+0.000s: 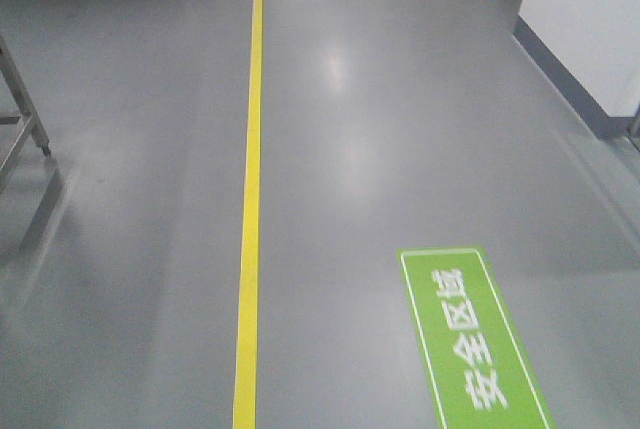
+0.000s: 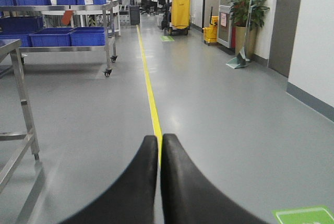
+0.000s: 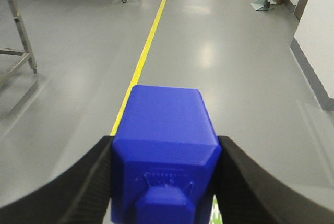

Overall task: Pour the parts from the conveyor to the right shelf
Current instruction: 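Drive down the aisle toward the shelf of blue bins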

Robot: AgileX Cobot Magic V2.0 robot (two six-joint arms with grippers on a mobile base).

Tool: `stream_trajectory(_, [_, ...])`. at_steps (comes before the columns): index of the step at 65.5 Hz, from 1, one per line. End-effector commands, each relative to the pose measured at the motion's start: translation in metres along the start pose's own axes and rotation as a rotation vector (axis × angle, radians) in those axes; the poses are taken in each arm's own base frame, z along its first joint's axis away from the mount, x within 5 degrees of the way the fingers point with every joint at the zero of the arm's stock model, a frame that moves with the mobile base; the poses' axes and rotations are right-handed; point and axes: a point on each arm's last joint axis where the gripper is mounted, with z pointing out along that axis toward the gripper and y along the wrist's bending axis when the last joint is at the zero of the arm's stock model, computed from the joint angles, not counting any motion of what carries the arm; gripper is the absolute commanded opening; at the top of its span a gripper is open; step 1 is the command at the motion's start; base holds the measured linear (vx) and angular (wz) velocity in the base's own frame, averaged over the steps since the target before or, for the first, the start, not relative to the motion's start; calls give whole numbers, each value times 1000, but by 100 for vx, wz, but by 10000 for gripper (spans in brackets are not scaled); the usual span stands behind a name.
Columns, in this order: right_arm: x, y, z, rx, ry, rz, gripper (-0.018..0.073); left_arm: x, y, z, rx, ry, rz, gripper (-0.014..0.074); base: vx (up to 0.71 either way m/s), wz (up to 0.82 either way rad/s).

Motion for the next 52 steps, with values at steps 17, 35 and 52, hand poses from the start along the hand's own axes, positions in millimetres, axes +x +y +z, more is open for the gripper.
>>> stream_trajectory(17, [-10, -1, -5, 12, -98, -2, -5, -17, 0, -3, 1, -117, -15, -6, 83, 11])
stream_trajectory(35, [-10, -1, -7, 13, -106, -3, -5, -17, 0, -3, 1, -117, -15, -6, 83, 8])
stream_trajectory(52, [-10, -1, -7, 13, -106, -3, -5, -17, 0, -3, 1, -117, -15, -6, 81, 6])
